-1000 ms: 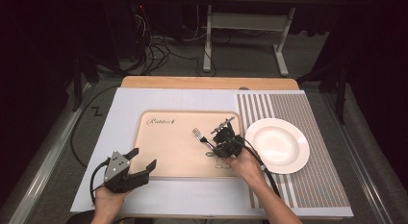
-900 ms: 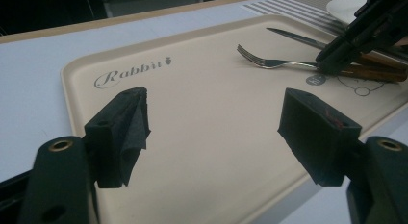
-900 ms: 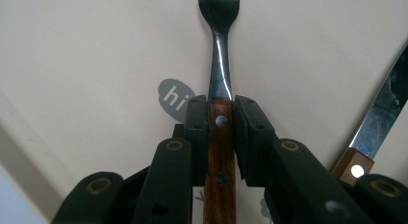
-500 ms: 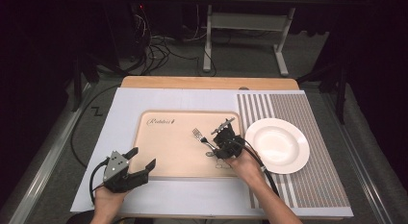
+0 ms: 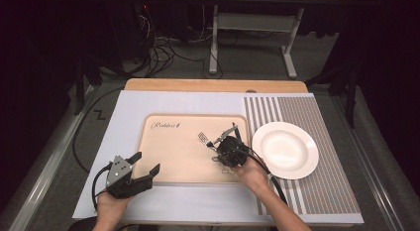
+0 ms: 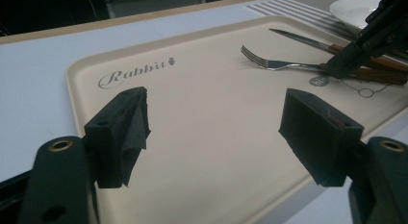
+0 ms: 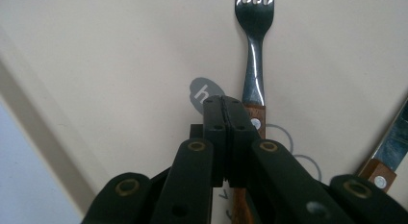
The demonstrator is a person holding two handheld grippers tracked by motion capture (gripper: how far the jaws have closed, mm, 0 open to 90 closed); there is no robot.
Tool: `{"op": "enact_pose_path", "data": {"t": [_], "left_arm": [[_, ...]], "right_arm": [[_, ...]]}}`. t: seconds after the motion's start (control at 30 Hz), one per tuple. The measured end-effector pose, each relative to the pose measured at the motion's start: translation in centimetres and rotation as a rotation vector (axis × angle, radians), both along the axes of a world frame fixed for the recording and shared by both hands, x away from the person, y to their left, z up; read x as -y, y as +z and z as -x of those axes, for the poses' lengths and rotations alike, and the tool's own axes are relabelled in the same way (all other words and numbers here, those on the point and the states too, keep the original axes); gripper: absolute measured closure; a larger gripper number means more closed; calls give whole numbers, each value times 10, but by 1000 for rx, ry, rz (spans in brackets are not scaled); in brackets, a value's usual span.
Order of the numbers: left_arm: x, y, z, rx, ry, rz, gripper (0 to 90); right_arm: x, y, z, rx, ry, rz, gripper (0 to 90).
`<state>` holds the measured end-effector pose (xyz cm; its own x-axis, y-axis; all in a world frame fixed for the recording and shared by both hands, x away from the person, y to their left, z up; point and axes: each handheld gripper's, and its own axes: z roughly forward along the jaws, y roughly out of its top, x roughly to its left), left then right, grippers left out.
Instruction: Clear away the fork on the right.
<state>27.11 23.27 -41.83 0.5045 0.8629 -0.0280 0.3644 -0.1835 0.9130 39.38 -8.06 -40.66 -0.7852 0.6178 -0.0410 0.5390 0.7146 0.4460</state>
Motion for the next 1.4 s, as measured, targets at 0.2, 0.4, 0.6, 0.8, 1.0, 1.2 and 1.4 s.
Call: {"op": "enact_pose_path", "data": {"t": [0.2,0.4,0.6,0.8,1.0,1.2,1.4], "left_arm": [[-1,0,0,-2,-2,1,261],[0,0,0,-3,-5,3,262],[0,0,0,-3,-6,4,262],[1,0,0,-7,-10,-2,262],[0,0,0,-8,-13,0,261],[0,1,0,-7,-14,0,261],[0,0,0,-11,-12,-2,261]], "right_arm": [[-1,-4,-3,2,-16,0,900],[1,-4,-6,3,-34,-7,900],[5,-5,-12,6,-49,-16,900],[9,-4,-17,5,-65,-13,900],[12,-4,-21,11,-74,-6,900],[15,-5,-25,18,-87,-10,900],[18,-5,-29,15,-106,-18,900]]}}
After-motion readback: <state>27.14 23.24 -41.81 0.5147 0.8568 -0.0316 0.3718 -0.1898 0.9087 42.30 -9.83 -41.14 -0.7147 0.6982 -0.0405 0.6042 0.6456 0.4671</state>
